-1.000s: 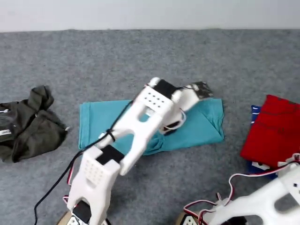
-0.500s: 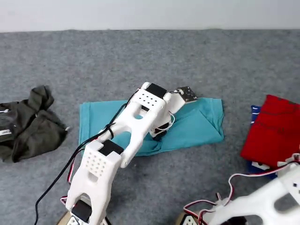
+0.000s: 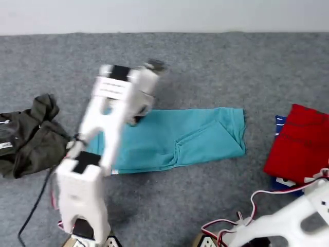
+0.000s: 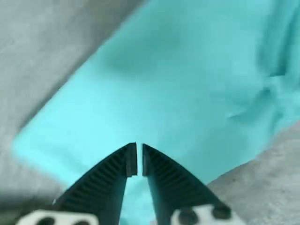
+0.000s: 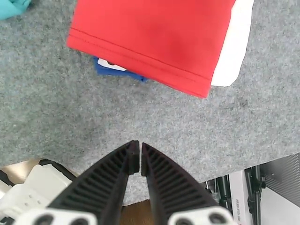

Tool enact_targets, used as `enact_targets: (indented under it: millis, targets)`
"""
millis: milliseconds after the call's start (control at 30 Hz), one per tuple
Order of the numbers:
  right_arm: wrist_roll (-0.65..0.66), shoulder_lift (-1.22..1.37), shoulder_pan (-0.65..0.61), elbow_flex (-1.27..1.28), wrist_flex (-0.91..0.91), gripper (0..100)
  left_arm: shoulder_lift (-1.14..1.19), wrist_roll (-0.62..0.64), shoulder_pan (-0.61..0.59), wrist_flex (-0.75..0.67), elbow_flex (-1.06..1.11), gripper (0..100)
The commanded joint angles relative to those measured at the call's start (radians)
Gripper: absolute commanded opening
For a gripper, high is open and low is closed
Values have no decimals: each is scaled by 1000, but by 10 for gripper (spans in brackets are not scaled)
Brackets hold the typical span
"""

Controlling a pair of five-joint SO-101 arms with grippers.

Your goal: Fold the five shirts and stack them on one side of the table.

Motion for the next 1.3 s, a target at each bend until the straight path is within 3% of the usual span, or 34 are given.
enact_targets:
  millis: [0, 167, 333, 1267]
  targets:
    - [8, -22, 10, -5, 39, 11, -132, 37, -175, 28, 47, 131]
    - [8, -22, 10, -5, 39, 12, -158, 34, -345, 2, 102, 170]
    - [6, -22, 10, -3, 41, 11, -106, 0, -393, -68, 179, 188]
    - [9, -22, 33, 55, 38, 13, 138, -6, -301, -216, 217, 189]
